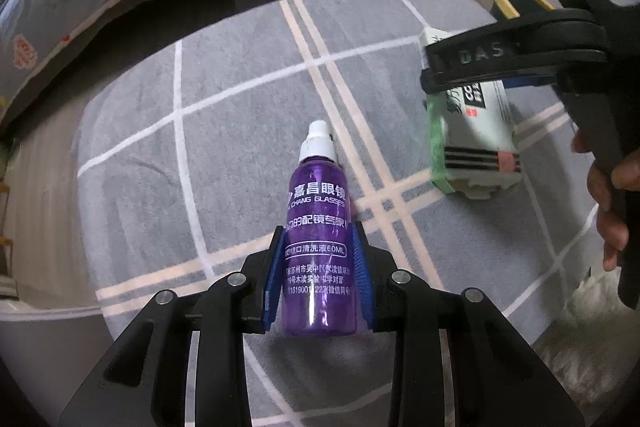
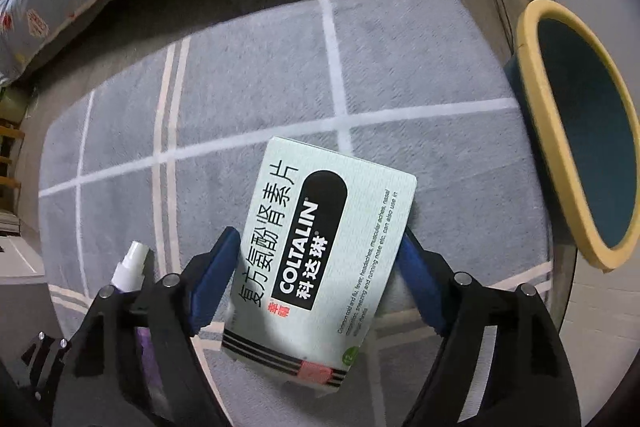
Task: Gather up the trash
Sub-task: 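Lift the box and spray bottle and carry them over the bin, then open both tools to drop the box and spray bottle into the bin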
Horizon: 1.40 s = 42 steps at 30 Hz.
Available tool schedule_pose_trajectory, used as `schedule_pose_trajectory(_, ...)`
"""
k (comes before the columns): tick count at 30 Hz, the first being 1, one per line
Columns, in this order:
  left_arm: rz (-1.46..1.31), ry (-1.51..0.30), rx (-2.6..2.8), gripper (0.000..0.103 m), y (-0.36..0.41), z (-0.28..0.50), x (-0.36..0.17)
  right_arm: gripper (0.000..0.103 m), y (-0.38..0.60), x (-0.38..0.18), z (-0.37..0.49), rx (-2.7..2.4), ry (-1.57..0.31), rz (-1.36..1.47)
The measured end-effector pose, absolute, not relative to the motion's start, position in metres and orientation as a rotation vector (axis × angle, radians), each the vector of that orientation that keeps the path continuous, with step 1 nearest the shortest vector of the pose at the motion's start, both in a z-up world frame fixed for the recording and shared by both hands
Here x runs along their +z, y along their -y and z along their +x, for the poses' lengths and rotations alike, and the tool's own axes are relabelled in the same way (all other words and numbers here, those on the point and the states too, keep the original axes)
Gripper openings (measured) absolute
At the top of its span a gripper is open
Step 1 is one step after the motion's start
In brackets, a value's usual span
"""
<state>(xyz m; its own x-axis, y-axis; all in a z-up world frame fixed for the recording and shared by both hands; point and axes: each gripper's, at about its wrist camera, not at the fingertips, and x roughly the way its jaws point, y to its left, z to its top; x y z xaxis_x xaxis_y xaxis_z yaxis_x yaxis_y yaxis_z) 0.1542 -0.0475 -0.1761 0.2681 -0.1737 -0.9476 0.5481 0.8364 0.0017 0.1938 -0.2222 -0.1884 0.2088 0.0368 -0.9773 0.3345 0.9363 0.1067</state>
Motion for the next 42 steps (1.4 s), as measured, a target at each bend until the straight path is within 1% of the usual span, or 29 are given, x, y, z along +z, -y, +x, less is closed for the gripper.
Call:
schedule_pose_trajectory(8,0.365,-1.123,-0.526,0.033,0.068,0.147,-0.154,0.077,0.264,-0.152,0.178,-0.197,-1.274,0.436)
schedule_pose_trajectory(13,0.334,-1.065,-0.547,0.033,0.087,0.148,-0.135,0.077,0.293,-0.122,0.168,-0.216,-1.196,0.393)
schedule_pose_trajectory(20,0.318,-0.995,-0.603,0.033,0.131,0.148,-0.108,0.077,0.345,-0.095,0.155,-0.254,-1.120,0.406)
schedule_pose_trajectory(28,0.330,-0.940,-0.717,0.033,0.211,0.138,-0.091,0.077,0.430,-0.098,0.128,-0.351,-1.104,0.463)
schedule_pose_trajectory(34,0.369,-0.942,-0.787,0.033,0.269,0.135,-0.102,0.077,0.488,-0.106,0.110,-0.416,-1.098,0.529)
schedule_pose_trajectory(42,0.365,-0.964,-0.842,0.033,0.320,0.141,-0.117,0.077,0.526,-0.125,0.103,-0.464,-1.137,0.489)
